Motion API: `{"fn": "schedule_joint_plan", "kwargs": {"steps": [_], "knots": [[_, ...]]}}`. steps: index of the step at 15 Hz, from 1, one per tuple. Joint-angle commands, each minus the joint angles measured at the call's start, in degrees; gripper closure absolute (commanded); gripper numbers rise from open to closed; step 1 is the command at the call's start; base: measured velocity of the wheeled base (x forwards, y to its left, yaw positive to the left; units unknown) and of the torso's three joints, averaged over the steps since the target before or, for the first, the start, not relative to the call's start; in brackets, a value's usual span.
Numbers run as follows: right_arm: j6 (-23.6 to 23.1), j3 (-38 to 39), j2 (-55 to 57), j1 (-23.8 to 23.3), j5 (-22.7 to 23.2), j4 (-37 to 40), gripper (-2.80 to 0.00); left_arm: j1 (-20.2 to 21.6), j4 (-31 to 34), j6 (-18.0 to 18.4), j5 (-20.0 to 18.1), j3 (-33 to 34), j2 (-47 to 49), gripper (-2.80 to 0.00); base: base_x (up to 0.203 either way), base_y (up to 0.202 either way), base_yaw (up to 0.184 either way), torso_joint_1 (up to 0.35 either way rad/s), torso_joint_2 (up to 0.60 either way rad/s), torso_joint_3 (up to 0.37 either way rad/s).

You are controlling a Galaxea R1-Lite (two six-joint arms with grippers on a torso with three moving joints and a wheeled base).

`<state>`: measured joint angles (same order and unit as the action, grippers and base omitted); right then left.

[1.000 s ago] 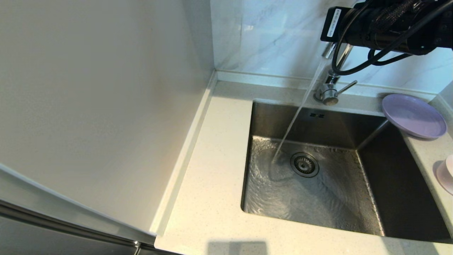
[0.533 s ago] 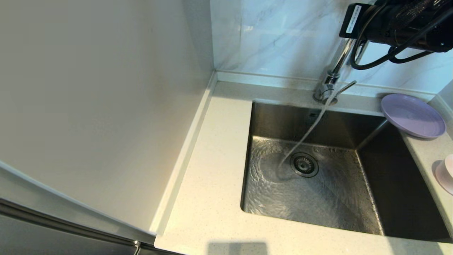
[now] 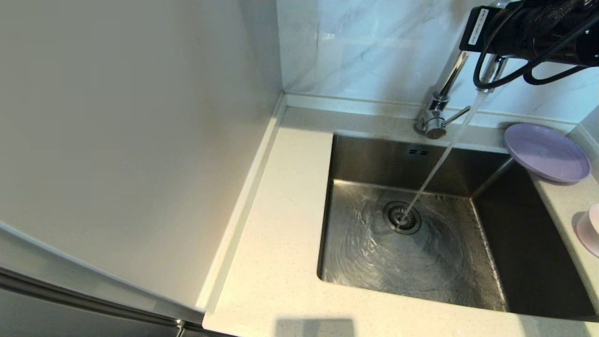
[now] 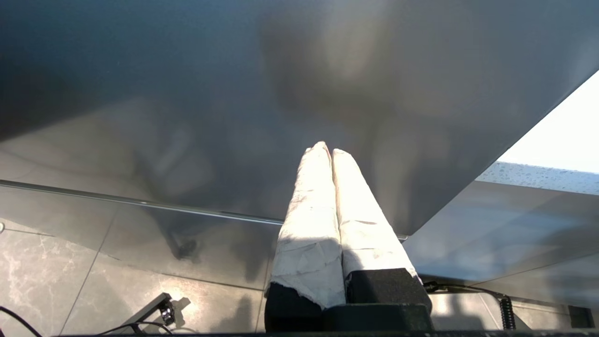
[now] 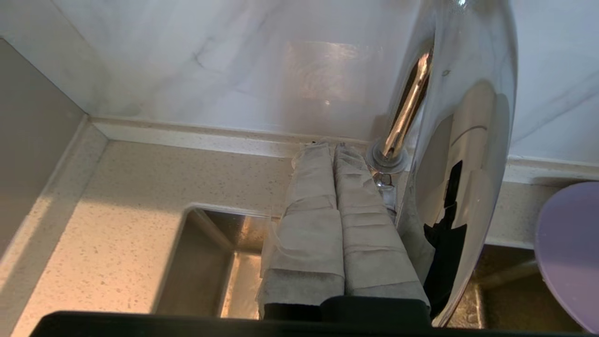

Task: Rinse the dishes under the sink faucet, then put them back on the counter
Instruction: Pick up the bowl

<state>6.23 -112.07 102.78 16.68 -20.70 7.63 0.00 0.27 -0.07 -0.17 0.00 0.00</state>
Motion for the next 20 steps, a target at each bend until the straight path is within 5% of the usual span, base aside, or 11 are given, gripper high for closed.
{"fn": "schedule_joint_plan", "kwargs": {"steps": [1,6,10,14,16,20], "knots": [[0.14,0.00,-1.16,2.04,1.14,-0.19,0.00,0.00,0.00,-0.01,0.00,0.00,0.00,0.00,0.000,0.000,0.000,0.000,0.00,0.000],[0.19,0.01,-7.18,6.63,2.56,0.24,0.00,0.00,0.00,-0.01,0.00,0.00,0.00,0.00,0.000,0.000,0.000,0.000,0.00,0.000],[0.27,-0.15,-14.37,6.57,1.93,8.98,0.00,0.00,0.00,-0.01,0.00,0.00,0.00,0.00,0.000,0.000,0.000,0.000,0.00,0.000],[0.29,0.65,-22.47,-1.35,1.22,22.77,0.00,0.00,0.00,-0.01,0.00,0.00,0.00,0.00,0.000,0.000,0.000,0.000,0.00,0.000],[0.29,6.14,-27.04,-12.12,8.84,29.27,0.00,0.00,0.00,-0.01,0.00,0.00,0.00,0.00,0.000,0.000,0.000,0.000,0.00,0.000],[0.07,29.56,-37.26,-31.43,38.35,35.96,0.00,0.00,0.00,-0.01,0.00,0.00,0.00,0.00,0.000,0.000,0.000,0.000,0.00,0.000]]}}
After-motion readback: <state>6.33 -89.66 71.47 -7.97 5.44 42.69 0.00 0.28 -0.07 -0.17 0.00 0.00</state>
